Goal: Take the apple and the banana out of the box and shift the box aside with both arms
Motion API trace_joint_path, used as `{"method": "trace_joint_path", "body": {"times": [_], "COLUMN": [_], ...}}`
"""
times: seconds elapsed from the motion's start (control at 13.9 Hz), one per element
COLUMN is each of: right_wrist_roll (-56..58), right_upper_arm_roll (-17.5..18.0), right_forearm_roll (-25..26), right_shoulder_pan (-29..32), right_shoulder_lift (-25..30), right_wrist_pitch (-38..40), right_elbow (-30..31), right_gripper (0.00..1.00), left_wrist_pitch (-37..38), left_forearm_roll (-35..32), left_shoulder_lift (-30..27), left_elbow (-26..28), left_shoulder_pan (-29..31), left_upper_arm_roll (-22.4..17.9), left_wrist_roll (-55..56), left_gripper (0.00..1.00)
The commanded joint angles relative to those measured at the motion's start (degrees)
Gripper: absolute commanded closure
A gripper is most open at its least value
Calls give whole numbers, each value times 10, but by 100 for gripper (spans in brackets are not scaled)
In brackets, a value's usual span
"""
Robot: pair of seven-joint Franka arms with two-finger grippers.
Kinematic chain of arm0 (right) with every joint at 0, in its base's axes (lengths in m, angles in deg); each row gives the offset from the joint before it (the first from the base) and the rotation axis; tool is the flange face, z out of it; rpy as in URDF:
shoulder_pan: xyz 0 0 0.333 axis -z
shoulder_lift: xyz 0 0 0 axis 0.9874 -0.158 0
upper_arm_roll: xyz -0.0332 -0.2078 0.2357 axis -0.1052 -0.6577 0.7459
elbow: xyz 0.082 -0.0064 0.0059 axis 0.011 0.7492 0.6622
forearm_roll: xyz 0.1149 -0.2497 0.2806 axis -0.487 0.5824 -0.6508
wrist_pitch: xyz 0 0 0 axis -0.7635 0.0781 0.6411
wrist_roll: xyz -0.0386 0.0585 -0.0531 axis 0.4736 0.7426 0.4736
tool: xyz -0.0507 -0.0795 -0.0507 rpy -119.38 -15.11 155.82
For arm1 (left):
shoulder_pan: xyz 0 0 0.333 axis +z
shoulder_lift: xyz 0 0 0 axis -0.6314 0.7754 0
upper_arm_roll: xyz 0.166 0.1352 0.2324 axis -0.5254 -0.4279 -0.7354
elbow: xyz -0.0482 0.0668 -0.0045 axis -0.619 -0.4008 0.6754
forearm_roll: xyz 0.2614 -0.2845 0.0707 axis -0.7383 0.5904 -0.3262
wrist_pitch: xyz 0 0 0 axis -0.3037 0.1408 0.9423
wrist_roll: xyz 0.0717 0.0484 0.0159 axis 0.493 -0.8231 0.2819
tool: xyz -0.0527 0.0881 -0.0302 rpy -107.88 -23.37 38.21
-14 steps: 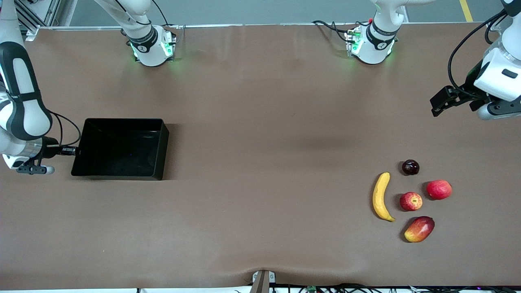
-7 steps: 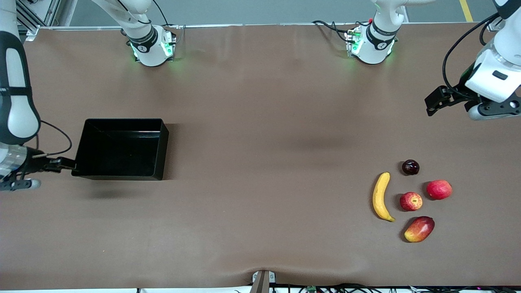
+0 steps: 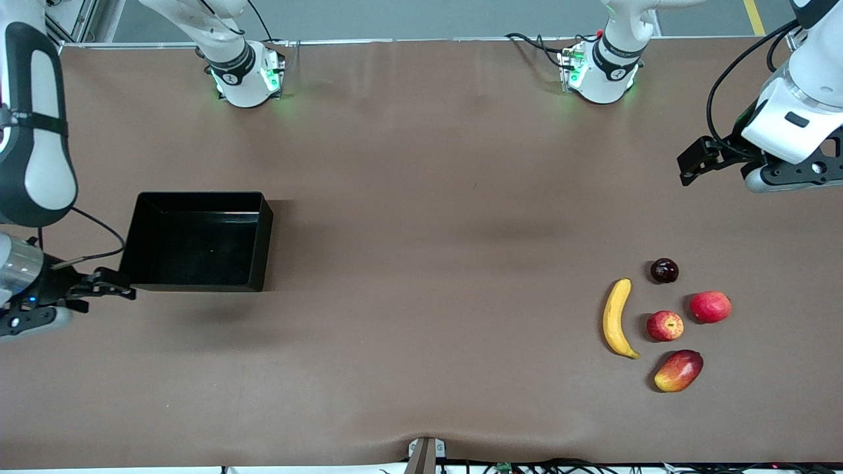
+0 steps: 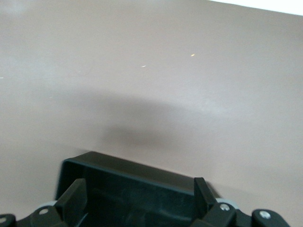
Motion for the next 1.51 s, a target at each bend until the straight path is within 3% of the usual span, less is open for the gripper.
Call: {"method": "trace_joint_path", "body": {"times": [0.0,0.29,0.65,0.86,1.43], "right_wrist_roll": [-95,-175,-177,-170,-150], "right_upper_arm_roll": [-5,-3,-3,-1,-5], "right_forearm_roll": [14,38,37,31,4], "right_shoulder_pan": [-27,-47,-47,-58,-59], "right_shoulder_lift": [23,119,256,280,274], "right_wrist_pitch": [87,227,271,296,271], "right_elbow": [-36,-19,58,63,60], "right_gripper": [0,0,0,0,0], "left_wrist_pitch": [7,7,7,7,14], "left_forearm_roll": [15,10,-3,-2,0], "left_shoulder_lift": [-16,-16,-14,-13,-13], "left_elbow": [13,12,10,8,-8], "left_shoulder_pan": [3,2,-2,-1,2], "left_upper_arm_roll": [-2,-2,-2,-2,-3], "left_wrist_roll": [-9,-34,-45,-46,-37], "left_gripper": [0,0,0,0,0]}}
